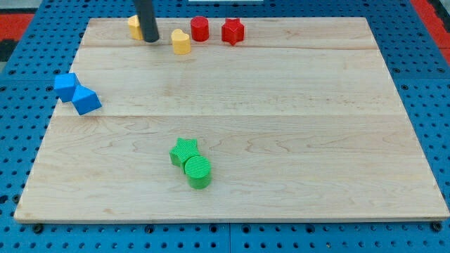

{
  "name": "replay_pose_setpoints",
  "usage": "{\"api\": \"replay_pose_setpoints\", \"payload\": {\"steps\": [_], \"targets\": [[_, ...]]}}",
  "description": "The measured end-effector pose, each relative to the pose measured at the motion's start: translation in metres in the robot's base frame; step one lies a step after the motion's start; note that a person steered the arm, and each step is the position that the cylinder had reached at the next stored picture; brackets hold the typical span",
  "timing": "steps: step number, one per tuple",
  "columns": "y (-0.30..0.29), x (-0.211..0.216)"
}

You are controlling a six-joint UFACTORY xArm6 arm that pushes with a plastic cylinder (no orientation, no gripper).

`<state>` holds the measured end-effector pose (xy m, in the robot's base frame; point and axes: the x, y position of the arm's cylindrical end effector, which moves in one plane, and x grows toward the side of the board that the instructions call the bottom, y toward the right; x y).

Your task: Move the blue triangle towards center

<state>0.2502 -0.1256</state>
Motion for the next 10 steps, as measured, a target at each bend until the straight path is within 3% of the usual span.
{"api": "replay_pose_setpoints", "payload": {"steps": [3, 4, 5, 6, 7, 8, 10], "targets": [[0.027, 0.05], [0.027, 0.096], [0.019, 0.169], [-0.062, 0.238], [-0.172, 0.249], [-0.174, 0.203], [-0.088, 0.148]]}}
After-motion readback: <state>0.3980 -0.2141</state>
